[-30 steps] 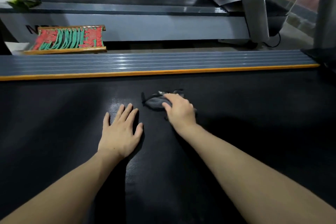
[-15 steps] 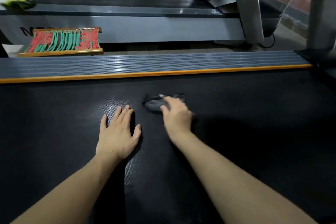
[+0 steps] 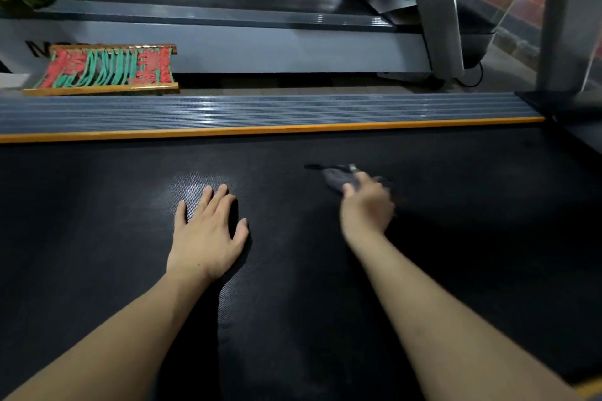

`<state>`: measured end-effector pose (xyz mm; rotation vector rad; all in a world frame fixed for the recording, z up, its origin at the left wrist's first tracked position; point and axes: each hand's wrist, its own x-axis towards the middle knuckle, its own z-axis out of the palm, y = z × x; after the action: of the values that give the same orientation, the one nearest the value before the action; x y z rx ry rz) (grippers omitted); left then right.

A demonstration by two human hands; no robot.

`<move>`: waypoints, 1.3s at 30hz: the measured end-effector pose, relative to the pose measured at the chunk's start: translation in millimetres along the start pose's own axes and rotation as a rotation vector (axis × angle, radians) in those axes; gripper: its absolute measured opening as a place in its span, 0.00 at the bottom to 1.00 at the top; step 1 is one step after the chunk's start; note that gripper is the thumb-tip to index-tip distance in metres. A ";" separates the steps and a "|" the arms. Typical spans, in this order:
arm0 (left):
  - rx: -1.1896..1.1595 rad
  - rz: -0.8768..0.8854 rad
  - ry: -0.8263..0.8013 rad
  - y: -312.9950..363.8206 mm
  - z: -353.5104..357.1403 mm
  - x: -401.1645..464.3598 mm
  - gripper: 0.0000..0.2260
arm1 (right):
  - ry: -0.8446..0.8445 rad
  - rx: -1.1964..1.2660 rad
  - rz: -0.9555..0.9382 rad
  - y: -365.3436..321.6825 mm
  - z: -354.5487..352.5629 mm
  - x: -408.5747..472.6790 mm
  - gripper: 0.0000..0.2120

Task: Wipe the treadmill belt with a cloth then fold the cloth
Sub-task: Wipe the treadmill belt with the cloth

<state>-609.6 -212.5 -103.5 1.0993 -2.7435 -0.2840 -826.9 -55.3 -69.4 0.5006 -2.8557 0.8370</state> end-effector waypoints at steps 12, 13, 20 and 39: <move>-0.022 0.010 0.025 -2.4 0.4 -0.1 0.24 | -0.037 -0.136 -0.169 63.7 -27.1 27.8 0.18; -0.021 0.012 0.024 -2.7 1.2 0.5 0.23 | -0.022 -0.154 -0.116 75.7 -34.8 34.4 0.18; -0.014 0.011 0.017 -2.8 0.6 1.4 0.24 | -0.061 -0.143 -0.174 -13.4 0.4 -43.9 0.14; -0.014 0.013 0.028 -3.8 -0.2 -1.0 0.24 | -0.322 -0.015 -0.539 -6.2 20.7 -30.4 0.17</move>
<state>-606.3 -214.4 -104.3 1.0739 -2.7185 -0.2832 -796.8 -63.0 -90.0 1.4324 -2.7493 0.6779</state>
